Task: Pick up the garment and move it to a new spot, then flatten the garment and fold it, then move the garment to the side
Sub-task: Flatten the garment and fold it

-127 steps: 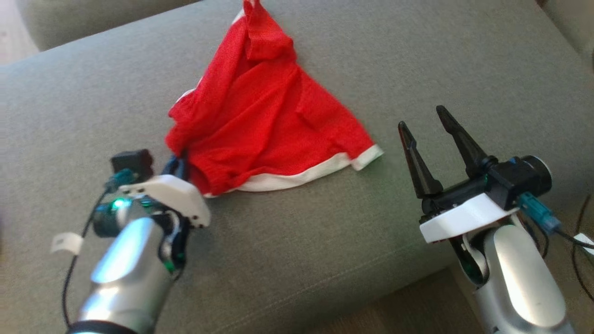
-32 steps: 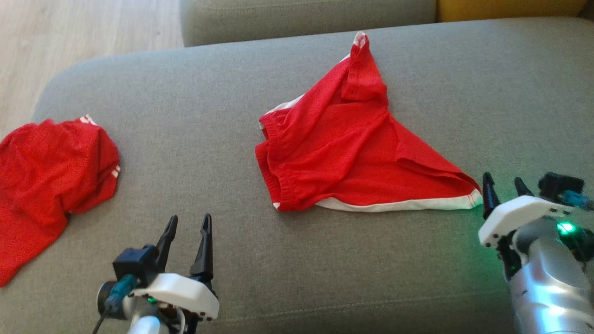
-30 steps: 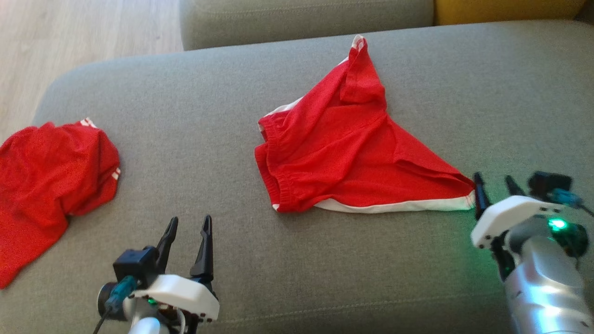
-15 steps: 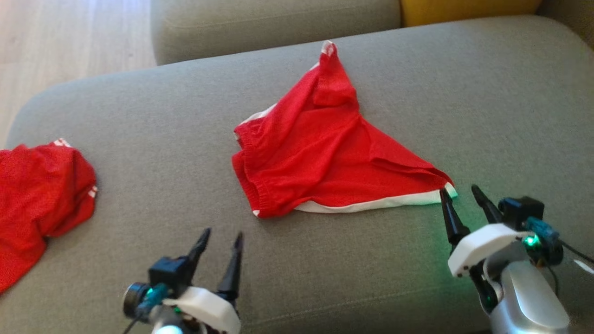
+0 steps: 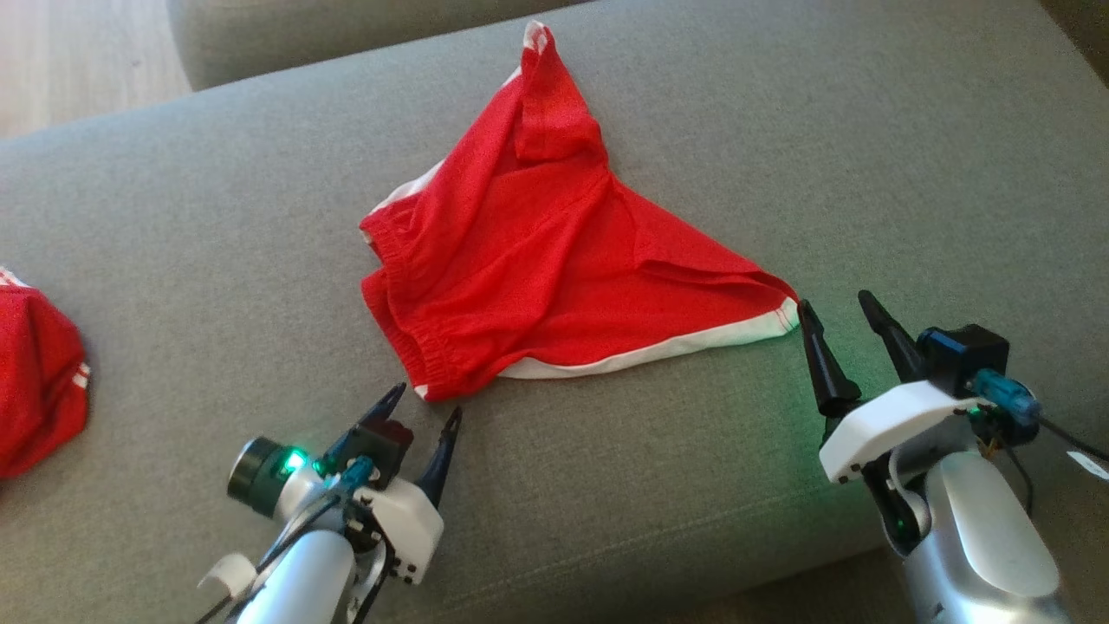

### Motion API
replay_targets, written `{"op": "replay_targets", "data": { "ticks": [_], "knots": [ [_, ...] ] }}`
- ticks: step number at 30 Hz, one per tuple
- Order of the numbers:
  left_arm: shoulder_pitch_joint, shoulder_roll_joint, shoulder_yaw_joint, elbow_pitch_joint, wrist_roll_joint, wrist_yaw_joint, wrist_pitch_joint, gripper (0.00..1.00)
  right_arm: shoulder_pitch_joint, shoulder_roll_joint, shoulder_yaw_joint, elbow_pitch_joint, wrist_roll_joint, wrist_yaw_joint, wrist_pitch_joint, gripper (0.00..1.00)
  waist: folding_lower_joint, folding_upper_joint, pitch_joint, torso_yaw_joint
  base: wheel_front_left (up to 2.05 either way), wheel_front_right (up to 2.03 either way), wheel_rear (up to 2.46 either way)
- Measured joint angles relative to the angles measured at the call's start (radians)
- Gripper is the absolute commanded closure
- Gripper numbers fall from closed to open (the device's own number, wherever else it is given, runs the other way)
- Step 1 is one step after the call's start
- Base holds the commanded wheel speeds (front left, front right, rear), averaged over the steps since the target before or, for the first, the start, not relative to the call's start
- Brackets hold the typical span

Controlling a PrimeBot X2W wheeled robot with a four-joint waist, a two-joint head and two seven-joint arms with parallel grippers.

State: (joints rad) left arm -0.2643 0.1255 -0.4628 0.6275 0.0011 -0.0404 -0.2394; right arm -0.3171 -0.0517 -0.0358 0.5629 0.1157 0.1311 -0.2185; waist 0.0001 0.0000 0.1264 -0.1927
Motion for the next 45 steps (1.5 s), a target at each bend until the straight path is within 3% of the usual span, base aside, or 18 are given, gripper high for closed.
{"op": "replay_targets", "data": {
  "ticks": [15,16,17,18,19,20,28,32,37,45],
  "knots": [
    [-0.096,-0.002,-0.060,0.106,0.040,0.005,-0.013,0.00,0.002,0.000,-0.010,-0.058,0.009,0.000,0.025,0.00,0.0000,0.0000,0.042,-0.009,0.00,0.00,0.00],
    [-0.099,-0.002,-0.064,0.106,0.040,0.004,-0.013,0.10,0.002,0.000,-0.010,-0.059,0.009,0.000,0.025,0.00,0.0001,0.0000,0.044,-0.008,0.00,0.00,0.00],
    [-0.099,-0.002,-0.064,0.106,0.040,0.004,-0.013,0.45,0.002,0.000,-0.010,-0.059,0.009,0.000,0.025,0.00,0.0001,0.0000,0.044,-0.008,0.00,0.00,0.00],
    [-0.101,-0.002,-0.067,0.106,0.040,0.003,-0.013,0.63,0.002,0.000,-0.011,-0.059,0.009,0.000,0.025,0.00,0.0000,0.0000,0.045,-0.006,0.00,0.00,0.00],
    [-0.101,-0.002,-0.069,0.107,0.040,0.001,-0.013,0.88,0.002,0.000,-0.011,-0.059,0.009,0.000,0.025,0.00,0.0000,0.0000,0.047,-0.005,0.00,0.00,0.00],
    [-0.103,-0.002,-0.071,0.110,0.040,-0.001,-0.013,1.00,0.002,0.000,-0.010,-0.060,0.009,0.000,0.025,0.00,0.0000,0.0000,0.047,-0.003,0.00,0.00,0.00],
    [-0.109,-0.002,-0.066,0.112,-0.003,-0.005,-0.016,1.00,0.002,0.000,-0.019,-0.054,0.009,0.000,0.032,0.00,0.0000,0.0000,0.034,0.012,0.00,0.00,0.00],
    [-0.101,0.005,-0.063,0.059,-0.050,-0.048,-0.016,1.00,0.006,0.000,-0.040,-0.022,0.009,0.000,0.044,0.00,0.0000,0.0000,0.018,0.027,0.00,0.00,0.00],
    [-0.039,0.028,-0.096,0.000,-0.077,-0.075,-0.016,1.00,0.014,0.000,-0.094,0.062,-0.014,0.000,0.070,0.00,0.0000,0.0000,-0.008,0.060,0.00,0.00,0.00],
    [-0.007,0.036,-0.105,-0.070,-0.117,-0.080,-0.016,1.00,-0.028,0.001,-0.144,0.249,0.010,0.000,0.059,0.00,-0.0001,0.0000,-0.026,0.106,0.00,0.00,0.00]
  ]
}}
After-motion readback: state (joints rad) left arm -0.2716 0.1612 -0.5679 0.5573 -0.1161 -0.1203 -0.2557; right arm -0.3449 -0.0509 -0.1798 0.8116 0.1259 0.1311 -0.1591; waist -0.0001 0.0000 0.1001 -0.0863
